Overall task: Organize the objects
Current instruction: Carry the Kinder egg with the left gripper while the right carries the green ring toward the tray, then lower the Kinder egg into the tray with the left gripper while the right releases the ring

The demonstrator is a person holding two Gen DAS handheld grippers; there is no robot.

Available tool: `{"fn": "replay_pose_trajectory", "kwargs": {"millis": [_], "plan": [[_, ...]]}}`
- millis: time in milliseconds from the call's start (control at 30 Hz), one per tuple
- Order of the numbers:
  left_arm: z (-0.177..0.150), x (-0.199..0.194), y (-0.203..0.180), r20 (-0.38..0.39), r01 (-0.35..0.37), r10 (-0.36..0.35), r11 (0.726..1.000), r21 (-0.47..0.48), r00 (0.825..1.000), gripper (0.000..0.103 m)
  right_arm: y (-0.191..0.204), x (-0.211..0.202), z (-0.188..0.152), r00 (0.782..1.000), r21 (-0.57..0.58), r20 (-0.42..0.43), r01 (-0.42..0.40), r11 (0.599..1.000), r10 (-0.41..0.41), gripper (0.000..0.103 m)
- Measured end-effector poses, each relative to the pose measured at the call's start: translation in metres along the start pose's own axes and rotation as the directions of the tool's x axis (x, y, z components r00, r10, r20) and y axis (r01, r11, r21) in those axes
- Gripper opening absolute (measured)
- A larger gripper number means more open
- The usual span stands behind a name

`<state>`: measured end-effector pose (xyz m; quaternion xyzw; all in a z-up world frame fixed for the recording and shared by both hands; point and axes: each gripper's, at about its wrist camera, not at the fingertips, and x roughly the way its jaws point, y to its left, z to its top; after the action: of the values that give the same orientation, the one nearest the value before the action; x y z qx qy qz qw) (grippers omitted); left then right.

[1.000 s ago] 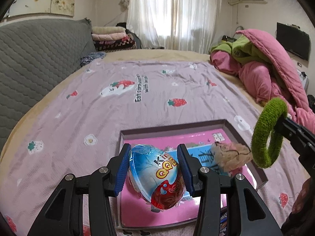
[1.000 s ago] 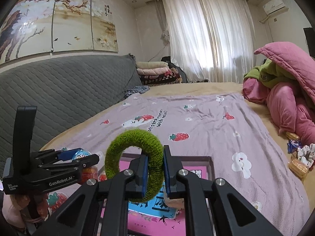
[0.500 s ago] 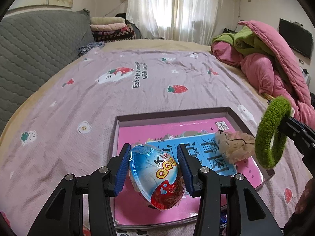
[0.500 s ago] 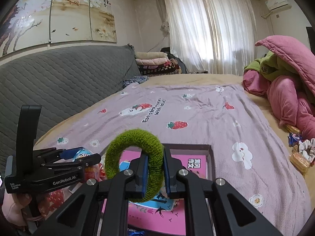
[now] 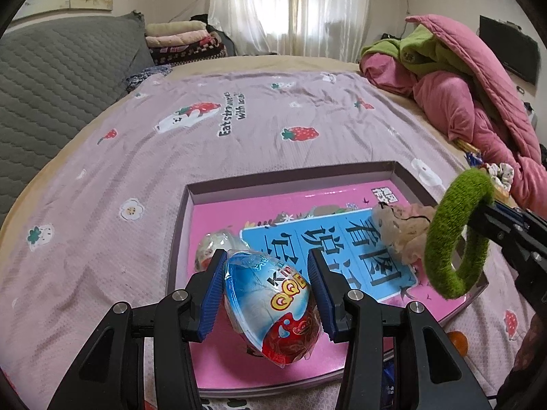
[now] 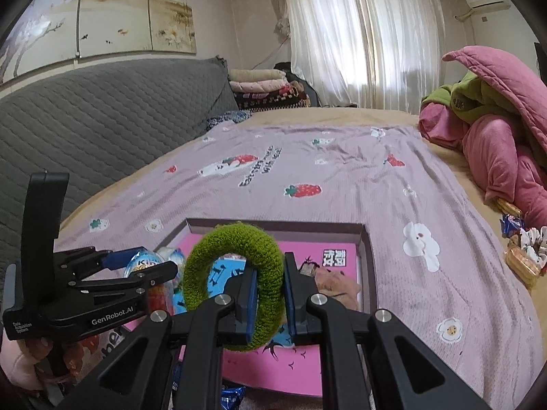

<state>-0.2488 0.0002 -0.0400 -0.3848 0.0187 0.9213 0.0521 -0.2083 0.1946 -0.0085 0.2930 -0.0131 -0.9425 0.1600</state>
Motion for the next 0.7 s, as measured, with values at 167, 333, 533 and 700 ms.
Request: {"fn": "replay_pose_trajectory", "kwargs": {"millis": [167,333,533,700], "plan": [[-0.002,0.003,-0.003,-0.010,0.005,-0.005,1.000,0.009,1.000,0.049,0.003,0.006,-0.006,0.999,-0.012,-0.031,0.008,1.000,-0.009,0.014],[-0.007,0.008,-0.009,-0.027,0.016,-0.015,1.000,0.024,1.000,0.049,0.004,0.014,-0.012,0.997,-0.030,-0.075,0.026,0.999,-0.028,0.014],[-0.013,0.011,-0.021,-0.036,0.032,-0.030,0.998,0.054,0.999,0.049,0.006,0.021,-0.021,0.991,-0.052,-0.124,0.045,0.998,-0.051,0.014],[-0.019,0.015,-0.028,-0.041,0.039,-0.036,0.996,0.076,0.999,0.049,0.006,0.026,-0.026,0.989,-0.055,-0.138,0.054,0.997,-0.061,0.014]]}}
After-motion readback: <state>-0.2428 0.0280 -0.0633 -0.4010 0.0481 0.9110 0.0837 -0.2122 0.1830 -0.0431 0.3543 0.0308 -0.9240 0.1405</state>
